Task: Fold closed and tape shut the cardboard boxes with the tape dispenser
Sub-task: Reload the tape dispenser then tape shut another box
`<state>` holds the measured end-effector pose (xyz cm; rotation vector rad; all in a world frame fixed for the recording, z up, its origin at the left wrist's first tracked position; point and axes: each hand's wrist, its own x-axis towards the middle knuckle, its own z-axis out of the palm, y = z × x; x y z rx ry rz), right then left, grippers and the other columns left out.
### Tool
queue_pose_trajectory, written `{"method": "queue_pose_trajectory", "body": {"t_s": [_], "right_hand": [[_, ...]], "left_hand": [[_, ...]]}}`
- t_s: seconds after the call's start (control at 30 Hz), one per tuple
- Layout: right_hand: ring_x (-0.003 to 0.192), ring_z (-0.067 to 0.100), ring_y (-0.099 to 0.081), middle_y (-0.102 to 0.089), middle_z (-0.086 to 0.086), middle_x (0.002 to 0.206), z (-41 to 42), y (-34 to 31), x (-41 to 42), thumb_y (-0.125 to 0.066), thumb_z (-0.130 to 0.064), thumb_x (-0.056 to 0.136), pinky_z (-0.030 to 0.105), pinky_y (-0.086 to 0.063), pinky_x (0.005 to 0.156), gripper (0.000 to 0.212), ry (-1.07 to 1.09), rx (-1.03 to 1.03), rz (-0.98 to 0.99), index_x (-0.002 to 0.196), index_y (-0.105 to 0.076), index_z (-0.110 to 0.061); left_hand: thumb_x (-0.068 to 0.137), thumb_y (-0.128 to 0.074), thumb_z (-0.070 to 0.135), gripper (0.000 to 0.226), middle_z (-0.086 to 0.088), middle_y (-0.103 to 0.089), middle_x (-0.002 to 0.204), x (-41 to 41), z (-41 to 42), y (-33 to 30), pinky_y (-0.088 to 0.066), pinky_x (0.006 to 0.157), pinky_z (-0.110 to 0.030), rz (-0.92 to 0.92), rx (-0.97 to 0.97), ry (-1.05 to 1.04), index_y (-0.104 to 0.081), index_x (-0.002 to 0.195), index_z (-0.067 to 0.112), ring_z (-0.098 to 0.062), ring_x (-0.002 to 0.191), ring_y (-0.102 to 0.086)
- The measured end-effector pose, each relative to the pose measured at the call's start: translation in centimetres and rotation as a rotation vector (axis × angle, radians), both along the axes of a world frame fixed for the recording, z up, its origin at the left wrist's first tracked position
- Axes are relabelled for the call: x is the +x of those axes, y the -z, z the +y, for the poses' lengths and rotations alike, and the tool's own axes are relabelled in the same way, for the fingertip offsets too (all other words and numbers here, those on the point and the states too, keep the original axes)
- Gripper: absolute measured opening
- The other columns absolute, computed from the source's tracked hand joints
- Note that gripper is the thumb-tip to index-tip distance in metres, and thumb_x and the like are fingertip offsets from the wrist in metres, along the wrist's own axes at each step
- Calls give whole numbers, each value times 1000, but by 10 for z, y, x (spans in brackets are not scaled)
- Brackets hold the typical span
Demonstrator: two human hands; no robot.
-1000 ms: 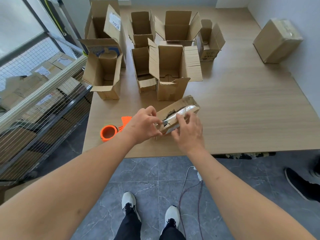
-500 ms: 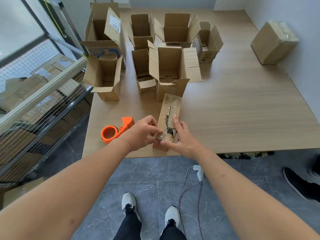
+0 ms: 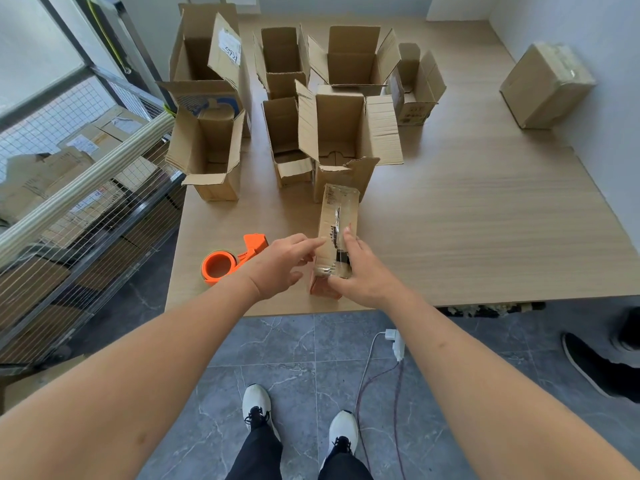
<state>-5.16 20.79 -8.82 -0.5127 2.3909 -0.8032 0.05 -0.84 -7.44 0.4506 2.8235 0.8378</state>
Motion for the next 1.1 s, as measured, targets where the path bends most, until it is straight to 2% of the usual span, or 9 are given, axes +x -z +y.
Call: {"method": "queue_pose_trajectory", "body": {"t_s": [0.07,0.13,0.23,0.4,0.53,0.63,0.77,0.93,1.1], "right_hand": [[146,27,-33,-23,8,161,-17,-4,2,-69,-66,81,49,-37,117,108,108,52,11,159,-10,-21],[126,34,-51,-38,11,142,-38,-5,4,-73,-67,79,52,-49,101,92,241,99,76,141,-28,-15],[115,37,-57,-38,11,135,-65,-3,8,-78,-52,81,48,-52,91,88,347,177,87,139,-22,-16],[135,42,-39,-4,18,160,-89,7,16,-78,-43,83,50,-48,97,111,400,407,59,152,6,-24],[130,42,-40,-9,18,153,-95,10,22,-70,-37,89,50,-49,92,99,430,385,115,151,6,-31],[118,40,-48,-25,16,143,-93,2,32,-63,-45,92,52,-49,91,94,530,279,126,150,11,-50],[107,34,-49,-36,11,126,-89,-22,48,-51,-57,94,49,-48,89,74,642,231,222,151,-3,-58],[108,32,-50,-40,7,120,-74,-69,52,-59,-59,83,45,-50,92,78,669,334,237,151,-22,-52],[111,31,-54,-44,6,121,-45,-116,60,-61,-58,84,46,-52,93,76,709,348,249,151,-28,-51]], "left_hand": [[86,-71,-6,74,-5,-56,135,-3,-8,0,-47,106,-34,-16,-61,-49,-44,153,11,-23,119,-58],[91,-67,-1,65,-4,-50,147,-5,-13,0,-45,109,-38,-18,-120,-91,-47,151,13,-25,129,-53],[94,-66,8,58,-5,-41,157,-9,-19,4,-40,115,-38,18,-210,-110,-50,149,12,-26,138,-47],[95,-61,18,59,-12,-35,161,-19,-34,12,-27,123,-43,46,-304,-143,-44,152,10,-30,145,-38],[96,-59,25,62,-15,-33,161,-28,-49,10,-24,122,-45,49,-346,-110,-40,153,9,-32,145,-37],[99,-56,30,63,-16,-31,162,-36,-57,0,-23,123,-46,57,-355,-70,-36,156,10,-32,147,-34],[101,-53,36,63,-15,-31,162,-45,-62,-25,-25,123,-49,94,-369,-15,-34,157,13,-31,148,-33],[101,-53,37,62,-13,-34,160,-46,-51,-66,-30,122,-48,130,-384,48,-36,156,14,-32,146,-36],[100,-53,38,59,-15,-37,158,-45,-20,-110,-32,119,-49,194,-377,102,-39,153,13,-34,144,-38]]}}
